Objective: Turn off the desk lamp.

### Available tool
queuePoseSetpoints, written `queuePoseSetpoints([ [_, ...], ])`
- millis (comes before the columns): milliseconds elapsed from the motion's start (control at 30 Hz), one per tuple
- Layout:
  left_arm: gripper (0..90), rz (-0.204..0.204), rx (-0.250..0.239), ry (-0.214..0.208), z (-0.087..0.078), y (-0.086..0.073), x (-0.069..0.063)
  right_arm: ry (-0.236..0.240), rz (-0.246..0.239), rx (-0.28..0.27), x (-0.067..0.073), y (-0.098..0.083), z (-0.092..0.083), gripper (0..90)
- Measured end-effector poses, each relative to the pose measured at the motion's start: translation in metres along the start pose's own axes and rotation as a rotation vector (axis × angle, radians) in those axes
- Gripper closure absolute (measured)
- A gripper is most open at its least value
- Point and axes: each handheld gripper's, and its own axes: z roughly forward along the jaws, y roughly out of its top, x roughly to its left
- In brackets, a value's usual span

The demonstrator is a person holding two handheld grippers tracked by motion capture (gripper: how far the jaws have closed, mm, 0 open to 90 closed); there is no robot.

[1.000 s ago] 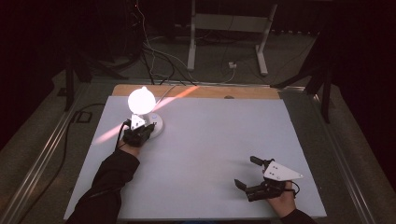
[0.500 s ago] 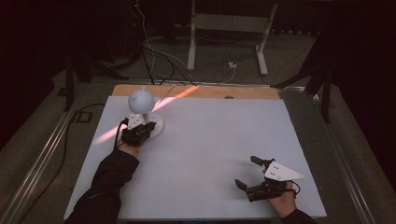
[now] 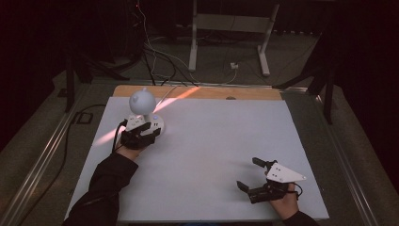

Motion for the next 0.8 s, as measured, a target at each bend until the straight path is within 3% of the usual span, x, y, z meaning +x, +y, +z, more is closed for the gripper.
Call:
queuePoseSetpoints([
  [100,40.0,-0.005,0.001,0.000,-0.003,0.001,-0.002,0.000,0.000,0.000,0.000,0.000,0.000,0.0],
  [400,17.3,-0.027,0.024,-0.064,-0.010,0.003,-0.009,0.001,0.002,0.002,-0.001,0.000,0.000,0.0],
  [600,1.5,0.035,0.074,-0.151,-0.013,0.003,-0.019,-0.001,0.007,0.001,-0.001,-0.001,0.000,0.0],
  [800,0.5,0.036,0.075,-0.194,-0.015,0.002,-0.026,-0.005,0.011,0.002,-0.001,-0.002,-0.002,0.0],
])
